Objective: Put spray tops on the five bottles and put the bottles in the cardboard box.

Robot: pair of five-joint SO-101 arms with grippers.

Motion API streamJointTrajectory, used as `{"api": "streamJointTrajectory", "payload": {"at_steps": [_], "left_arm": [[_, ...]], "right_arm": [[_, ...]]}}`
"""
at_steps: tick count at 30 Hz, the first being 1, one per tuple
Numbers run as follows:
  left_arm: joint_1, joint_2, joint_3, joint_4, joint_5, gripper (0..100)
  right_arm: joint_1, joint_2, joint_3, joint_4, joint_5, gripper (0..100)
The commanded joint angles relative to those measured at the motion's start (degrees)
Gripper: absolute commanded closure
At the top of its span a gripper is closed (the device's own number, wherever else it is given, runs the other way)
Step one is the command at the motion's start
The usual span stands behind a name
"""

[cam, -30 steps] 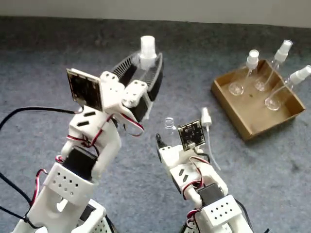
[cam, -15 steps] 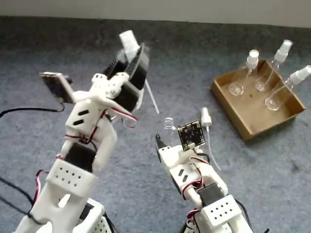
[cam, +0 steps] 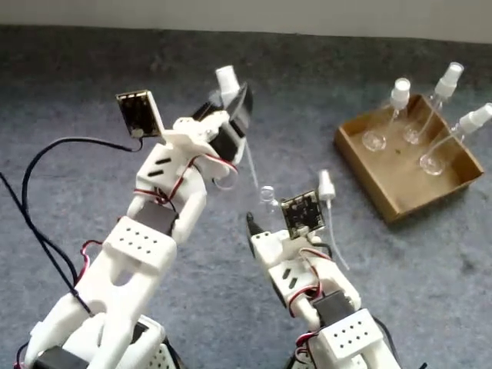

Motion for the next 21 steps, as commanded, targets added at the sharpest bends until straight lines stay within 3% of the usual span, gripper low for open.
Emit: {"api": "streamJointTrajectory", "payload": {"at_steps": [1, 21], "left_arm": [[-0.4, 3.4, -5.5, -5.5, 0.4, 99], [3.1, 6.1, -5.0, -6.1, 0.3, 99]], "right_arm": [[-0.5, -0.8, -0.3, -1.5, -0.1, 84.5], [-0.5, -0.8, -0.3, -1.5, -0.1, 84.5]]}}
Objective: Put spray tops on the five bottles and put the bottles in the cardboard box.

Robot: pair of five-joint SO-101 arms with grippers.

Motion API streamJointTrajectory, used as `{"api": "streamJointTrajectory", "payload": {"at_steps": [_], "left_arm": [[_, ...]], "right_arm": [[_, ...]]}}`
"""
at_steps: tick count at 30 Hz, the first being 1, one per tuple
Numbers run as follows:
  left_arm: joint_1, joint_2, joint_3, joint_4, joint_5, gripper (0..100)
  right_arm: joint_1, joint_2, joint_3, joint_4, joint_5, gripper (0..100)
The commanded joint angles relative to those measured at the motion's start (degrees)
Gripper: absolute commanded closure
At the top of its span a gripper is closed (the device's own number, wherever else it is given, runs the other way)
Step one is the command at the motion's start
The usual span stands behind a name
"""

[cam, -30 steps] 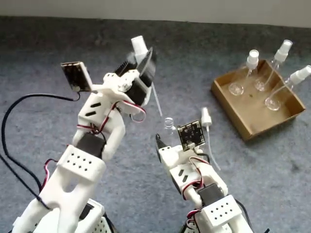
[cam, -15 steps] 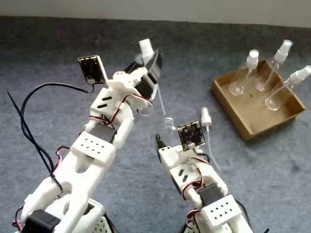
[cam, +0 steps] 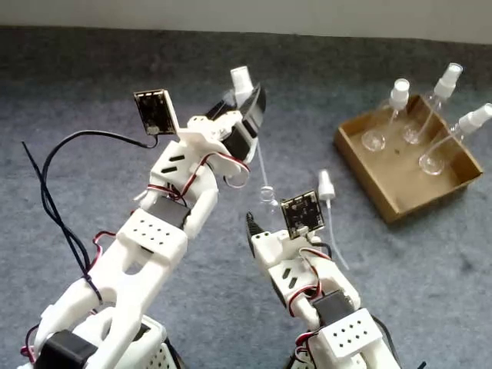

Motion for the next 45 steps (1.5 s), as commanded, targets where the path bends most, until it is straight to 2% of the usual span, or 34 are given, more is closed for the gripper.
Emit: {"api": "streamJointTrajectory", "payload": {"at_steps": [1, 15, 19, 28, 45], "left_arm": [[1.3, -0.1, -3.1, -0.9, 0.2, 99], [2.7, -0.7, 1.3, -1.6, 0.0, 99], [2.7, -0.2, 0.0, -5.6, 0.0, 99], [-0.9, -0.1, 1.3, -6.2, 0.0, 99], [5.0, -0.6, 11.9, -6.3, 0.0, 99]], "right_arm": [[-0.5, -0.8, -0.3, -1.5, -0.1, 84.5], [-0.5, -0.8, -0.3, -1.5, -0.1, 84.5], [-0.5, -0.8, -0.3, -1.5, -0.1, 84.5], [-0.5, -0.8, -0.3, -1.5, -0.1, 84.5], [-0.5, -0.8, -0.3, -1.5, -0.1, 84.5]]}}
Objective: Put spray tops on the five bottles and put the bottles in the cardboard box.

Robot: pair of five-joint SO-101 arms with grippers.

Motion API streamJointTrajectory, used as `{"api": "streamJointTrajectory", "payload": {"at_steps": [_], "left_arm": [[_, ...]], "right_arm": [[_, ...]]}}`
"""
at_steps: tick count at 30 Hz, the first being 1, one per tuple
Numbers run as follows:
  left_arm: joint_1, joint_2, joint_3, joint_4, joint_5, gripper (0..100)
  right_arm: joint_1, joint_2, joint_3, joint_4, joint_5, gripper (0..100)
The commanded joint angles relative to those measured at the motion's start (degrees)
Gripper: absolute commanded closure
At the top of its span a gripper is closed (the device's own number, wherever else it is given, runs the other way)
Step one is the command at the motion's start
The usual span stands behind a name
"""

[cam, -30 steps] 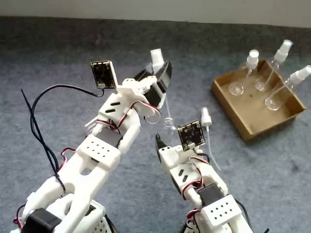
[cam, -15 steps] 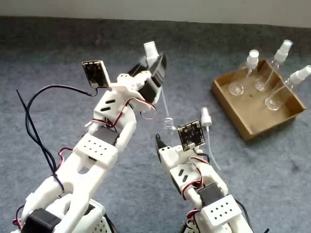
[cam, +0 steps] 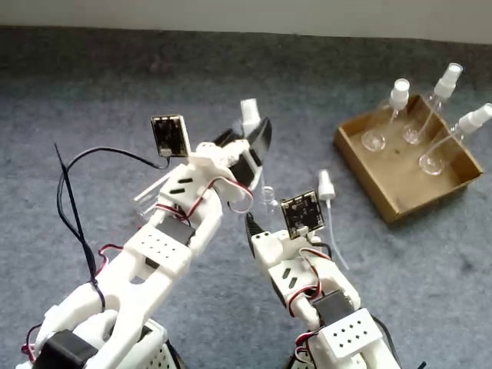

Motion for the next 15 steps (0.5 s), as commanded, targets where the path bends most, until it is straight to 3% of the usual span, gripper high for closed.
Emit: {"api": "streamJointTrajectory", "payload": {"at_steps": [1, 7, 15], "left_arm": [[2.1, -0.7, 2.2, -1.2, -0.4, 99], [2.7, -0.7, 6.3, -1.2, -8.9, 99], [3.0, -0.7, 7.8, -1.2, -9.8, 99]], "right_arm": [[-0.5, -0.8, -0.3, -1.5, -0.1, 84.5], [-0.5, -0.8, -0.3, -1.5, -0.1, 84.5], [-0.4, -0.8, -0.3, -1.5, 0.0, 84.5]]}}
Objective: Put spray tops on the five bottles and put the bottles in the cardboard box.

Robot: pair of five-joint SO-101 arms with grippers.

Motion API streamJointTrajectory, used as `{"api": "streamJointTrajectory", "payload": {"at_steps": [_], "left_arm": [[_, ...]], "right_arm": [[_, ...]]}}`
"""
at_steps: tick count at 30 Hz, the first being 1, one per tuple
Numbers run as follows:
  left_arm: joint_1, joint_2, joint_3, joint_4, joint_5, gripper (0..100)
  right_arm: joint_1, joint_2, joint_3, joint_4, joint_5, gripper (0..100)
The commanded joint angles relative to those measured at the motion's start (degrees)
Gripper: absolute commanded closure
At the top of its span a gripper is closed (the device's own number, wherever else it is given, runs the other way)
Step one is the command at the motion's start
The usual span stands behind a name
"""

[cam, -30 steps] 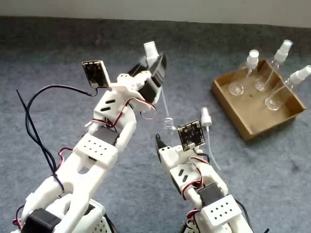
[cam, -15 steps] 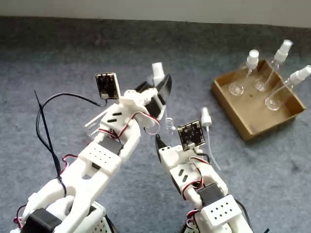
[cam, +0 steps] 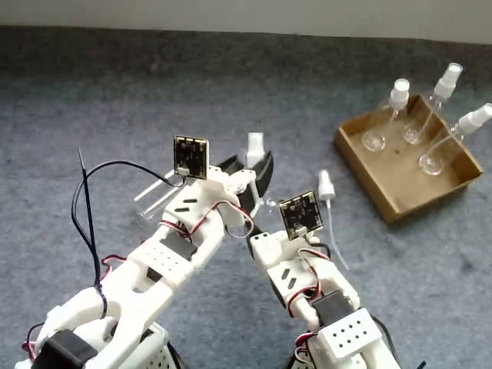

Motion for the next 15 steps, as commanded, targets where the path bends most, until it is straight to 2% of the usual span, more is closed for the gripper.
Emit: {"api": "streamJointTrajectory", "payload": {"at_steps": [1, 9, 15], "left_arm": [[1.2, -0.7, -0.3, -1.1, -0.9, 99], [1.2, -0.7, 1.7, -1.3, -1.0, 99], [1.2, -0.7, 4.4, -9.6, -1.0, 99]], "right_arm": [[0.0, -0.8, -0.3, -1.5, -0.1, 84.5], [0.0, -0.8, -0.4, -1.5, -0.1, 84.5], [0.0, -0.8, -0.7, -1.5, -0.1, 84.5]]}}
